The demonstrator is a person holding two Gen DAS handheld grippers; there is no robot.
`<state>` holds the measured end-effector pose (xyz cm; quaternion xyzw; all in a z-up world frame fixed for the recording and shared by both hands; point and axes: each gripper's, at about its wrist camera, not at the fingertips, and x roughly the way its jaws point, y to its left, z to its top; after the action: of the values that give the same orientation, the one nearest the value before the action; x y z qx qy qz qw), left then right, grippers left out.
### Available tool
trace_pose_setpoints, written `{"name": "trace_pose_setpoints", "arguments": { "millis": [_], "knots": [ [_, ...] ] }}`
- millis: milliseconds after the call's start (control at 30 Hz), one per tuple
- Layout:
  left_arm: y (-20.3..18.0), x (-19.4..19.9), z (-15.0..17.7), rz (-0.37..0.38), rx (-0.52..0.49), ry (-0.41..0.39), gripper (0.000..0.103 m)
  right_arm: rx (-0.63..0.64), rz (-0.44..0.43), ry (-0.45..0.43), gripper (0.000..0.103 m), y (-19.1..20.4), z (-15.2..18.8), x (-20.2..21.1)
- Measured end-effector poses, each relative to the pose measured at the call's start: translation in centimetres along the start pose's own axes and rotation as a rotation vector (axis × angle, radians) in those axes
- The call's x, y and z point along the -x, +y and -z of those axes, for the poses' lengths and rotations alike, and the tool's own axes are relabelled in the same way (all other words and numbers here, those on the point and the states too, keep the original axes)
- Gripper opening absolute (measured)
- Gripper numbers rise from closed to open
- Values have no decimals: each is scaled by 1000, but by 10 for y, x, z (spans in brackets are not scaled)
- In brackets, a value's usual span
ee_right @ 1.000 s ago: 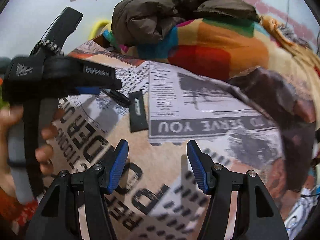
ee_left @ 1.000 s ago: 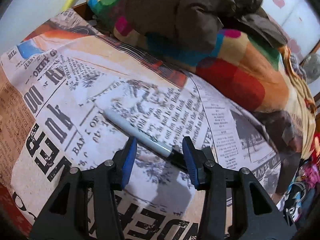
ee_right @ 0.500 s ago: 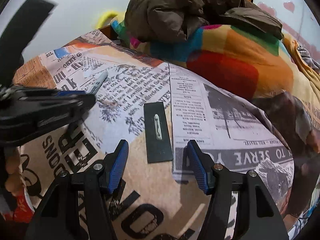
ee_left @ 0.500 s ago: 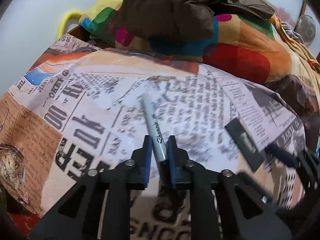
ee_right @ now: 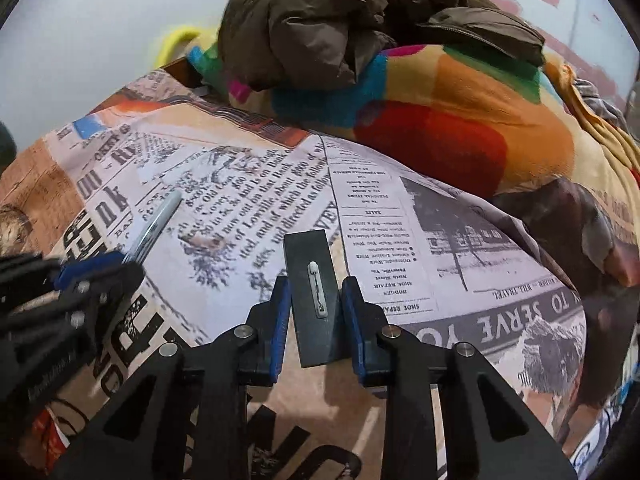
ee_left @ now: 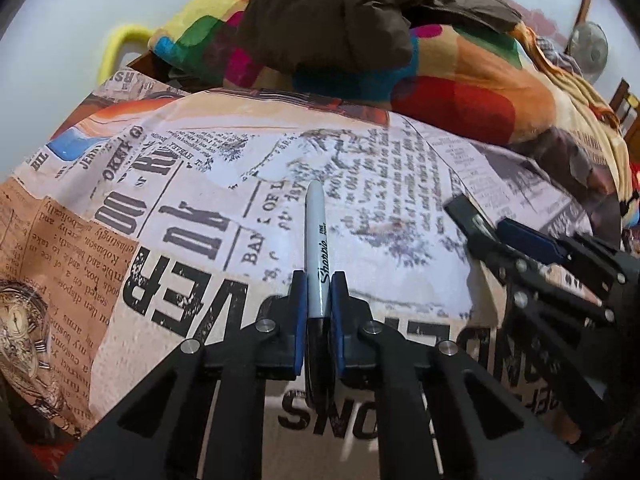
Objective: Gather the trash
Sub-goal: 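Grasp the Sharpie marker with the left gripper while the right grasps the black card, then carry the Sharpie and black card down to the white cup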
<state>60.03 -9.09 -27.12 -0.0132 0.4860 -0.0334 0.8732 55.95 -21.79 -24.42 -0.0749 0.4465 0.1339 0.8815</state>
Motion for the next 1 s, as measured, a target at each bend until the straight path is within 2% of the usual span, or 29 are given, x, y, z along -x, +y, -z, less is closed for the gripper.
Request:
{"name": "trace_pose_setpoints", "arguments": {
  "millis": [167, 467, 667, 1000],
  "knots": [
    [-6, 6, 11, -21, -31, 14, 10, -95, -62, 47, 23, -13, 3, 6],
    [-5, 41, 30, 11, -38, 20, 10, -144, -150, 103, 23, -21, 31, 36],
    [8, 76, 42, 44, 16, -5, 10, -168, -166, 60, 23, -15, 41, 68],
    [35, 155, 69, 31, 43, -73, 10, -126, -164, -48, 23, 12, 49, 141]
  ]
}}
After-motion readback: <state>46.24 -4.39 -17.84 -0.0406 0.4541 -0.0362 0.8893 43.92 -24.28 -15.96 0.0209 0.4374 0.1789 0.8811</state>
